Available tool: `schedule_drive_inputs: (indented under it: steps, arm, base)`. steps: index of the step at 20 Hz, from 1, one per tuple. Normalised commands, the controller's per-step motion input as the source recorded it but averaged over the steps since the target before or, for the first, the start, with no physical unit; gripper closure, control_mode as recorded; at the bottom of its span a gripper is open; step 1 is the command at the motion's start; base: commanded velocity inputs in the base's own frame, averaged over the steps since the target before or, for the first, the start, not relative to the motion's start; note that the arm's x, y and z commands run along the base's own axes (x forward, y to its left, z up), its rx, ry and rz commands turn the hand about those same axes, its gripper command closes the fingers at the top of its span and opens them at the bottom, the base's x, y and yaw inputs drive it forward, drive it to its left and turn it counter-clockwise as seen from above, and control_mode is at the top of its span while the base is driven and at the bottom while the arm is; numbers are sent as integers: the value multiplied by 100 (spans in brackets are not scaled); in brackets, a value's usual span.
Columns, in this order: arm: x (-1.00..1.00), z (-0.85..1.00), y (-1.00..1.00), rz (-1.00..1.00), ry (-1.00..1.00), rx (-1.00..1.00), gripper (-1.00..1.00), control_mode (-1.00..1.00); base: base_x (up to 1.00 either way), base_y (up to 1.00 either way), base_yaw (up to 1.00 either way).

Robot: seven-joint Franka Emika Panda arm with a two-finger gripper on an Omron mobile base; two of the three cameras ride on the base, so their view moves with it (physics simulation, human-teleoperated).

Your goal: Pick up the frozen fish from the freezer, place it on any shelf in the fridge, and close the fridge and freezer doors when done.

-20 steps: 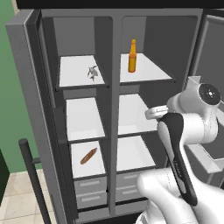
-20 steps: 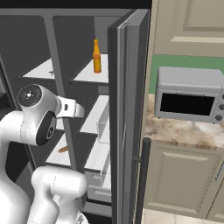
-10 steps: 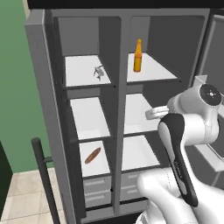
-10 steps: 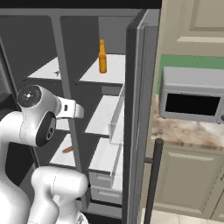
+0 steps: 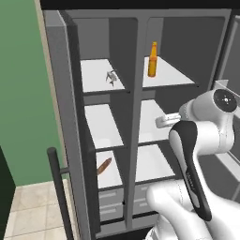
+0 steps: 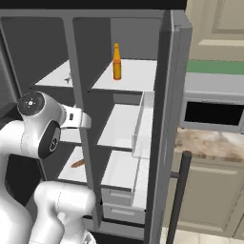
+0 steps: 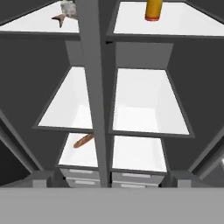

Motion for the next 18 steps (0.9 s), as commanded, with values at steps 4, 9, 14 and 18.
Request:
schedule_drive_inputs:
  steps: [4,9,14,18]
  arm:
    - [0,0,0,0,0,0,-100,100]
    - [0,0,0,0,0,0,-100,100]
    - [0,0,0,0,0,0,-100,100]
    - [0,0,0,0,0,0,-100,100]
  base:
    - [0,38,-6]
    - [4,39,-7]
    - [18,41,-7]
    - [27,41,-6]
